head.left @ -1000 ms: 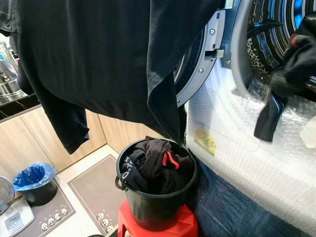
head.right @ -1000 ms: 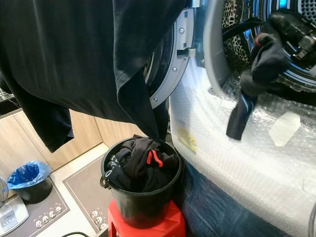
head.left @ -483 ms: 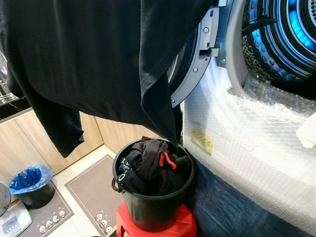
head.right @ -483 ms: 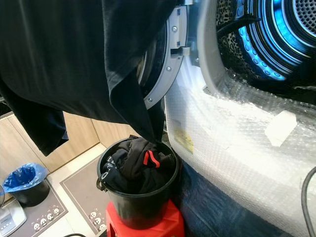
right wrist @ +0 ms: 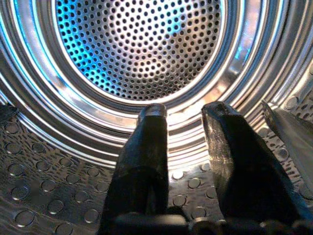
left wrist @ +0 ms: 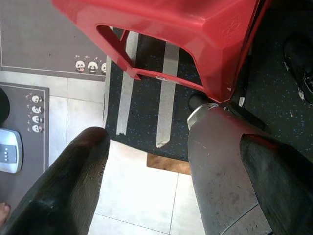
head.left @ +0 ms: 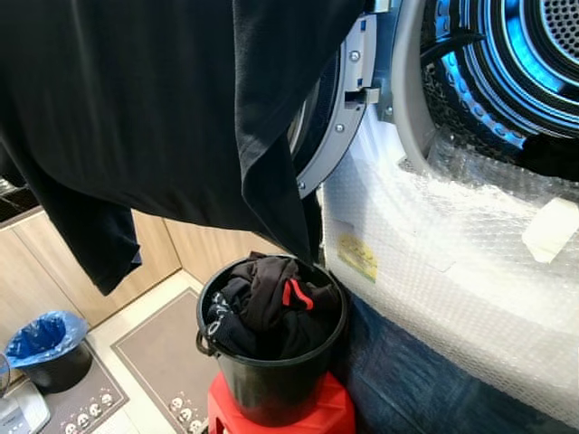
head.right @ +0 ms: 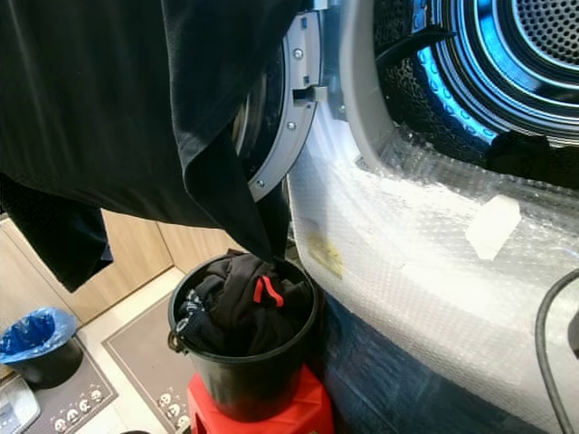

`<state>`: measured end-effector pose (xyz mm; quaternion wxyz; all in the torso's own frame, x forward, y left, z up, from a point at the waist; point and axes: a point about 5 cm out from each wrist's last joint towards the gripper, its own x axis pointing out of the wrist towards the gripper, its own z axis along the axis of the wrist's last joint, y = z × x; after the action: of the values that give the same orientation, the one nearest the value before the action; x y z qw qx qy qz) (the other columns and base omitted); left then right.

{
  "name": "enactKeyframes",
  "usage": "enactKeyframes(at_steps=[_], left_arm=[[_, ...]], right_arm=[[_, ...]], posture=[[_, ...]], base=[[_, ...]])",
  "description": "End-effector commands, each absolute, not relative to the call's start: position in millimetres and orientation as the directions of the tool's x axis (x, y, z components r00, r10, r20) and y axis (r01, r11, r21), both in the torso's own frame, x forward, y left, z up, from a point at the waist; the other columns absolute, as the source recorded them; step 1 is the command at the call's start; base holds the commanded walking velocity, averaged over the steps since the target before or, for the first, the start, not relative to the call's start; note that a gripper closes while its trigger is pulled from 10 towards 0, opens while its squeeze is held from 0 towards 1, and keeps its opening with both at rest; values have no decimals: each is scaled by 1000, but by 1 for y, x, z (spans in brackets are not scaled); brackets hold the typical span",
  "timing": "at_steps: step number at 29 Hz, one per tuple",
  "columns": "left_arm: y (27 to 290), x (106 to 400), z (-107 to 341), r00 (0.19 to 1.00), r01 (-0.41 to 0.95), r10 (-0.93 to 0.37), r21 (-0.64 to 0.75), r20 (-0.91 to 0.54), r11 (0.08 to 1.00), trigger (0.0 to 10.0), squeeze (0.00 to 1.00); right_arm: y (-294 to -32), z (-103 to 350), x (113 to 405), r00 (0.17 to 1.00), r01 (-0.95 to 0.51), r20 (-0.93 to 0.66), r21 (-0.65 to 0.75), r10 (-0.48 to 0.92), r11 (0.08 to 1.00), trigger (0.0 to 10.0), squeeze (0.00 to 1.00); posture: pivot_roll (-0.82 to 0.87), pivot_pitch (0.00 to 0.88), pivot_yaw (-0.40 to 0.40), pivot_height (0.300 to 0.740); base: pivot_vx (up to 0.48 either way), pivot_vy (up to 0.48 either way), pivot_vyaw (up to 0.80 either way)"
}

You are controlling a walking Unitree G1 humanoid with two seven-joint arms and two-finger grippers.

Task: Clothes washing

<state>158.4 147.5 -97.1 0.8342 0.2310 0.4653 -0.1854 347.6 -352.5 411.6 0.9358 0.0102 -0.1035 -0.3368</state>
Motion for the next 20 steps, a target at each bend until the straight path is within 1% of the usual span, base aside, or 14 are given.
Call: enactKeyframes(at_steps=[1,7,9,10,11,15,16,18,19,20], left_arm=[[149,142,-104,435,531,-83,181,-897,828,10000,0],[150,141,-104,432,529,-80,181,-898,829,10000,0],[150,141,-104,432,527,-80,180,-898,830,10000,0],[149,143,-104,434,524,-80,180,-897,833,10000,0],[149,143,-104,436,522,-80,180,-896,834,10000,0],[149,144,-104,437,522,-80,180,-896,834,10000,0],[149,144,-103,438,521,-80,181,-895,834,10000,0],[150,146,-103,441,520,-79,183,-894,834,10000,0],[150,147,-102,443,521,-78,185,-893,833,10000,0],[150,147,-102,443,521,-78,185,-893,833,10000,0]], right_arm=[[-349,421,347,750,623,209,94,-627,777,10000,1000],[-348,424,347,745,628,232,70,-625,775,10000,1000],[-347,426,347,754,613,245,71,-609,787,10000,1000],[-339,429,348,801,518,303,81,-516,852,10000,1000],[-337,429,348,819,470,324,93,-473,878,10000,976],[-335,428,348,828,442,336,100,-448,891,10000,976],[-334,426,347,837,413,342,114,-427,903,10000,922],[-328,426,345,854,331,371,152,-364,931,10000,933],[-320,425,343,869,253,391,176,-303,951,10000,1000],[-320,425,343,869,253,391,176,-303,951,10000,1000]], posture=[[-189,0,41,740],[-188,0,40,740],[-186,0,40,740],[-183,0,41,740],[-183,0,42,740],[-183,0,42,740],[-184,0,43,740],[-185,0,46,740],[-187,0,52,740],[-187,0,52,740]], base=[[0,0,0],[0,0,0],[0,0,0],[0,0,0],[0,0,0],[0,0,0],[0,0,0],[0,0,0],[0,0,0],[0,0,0]])
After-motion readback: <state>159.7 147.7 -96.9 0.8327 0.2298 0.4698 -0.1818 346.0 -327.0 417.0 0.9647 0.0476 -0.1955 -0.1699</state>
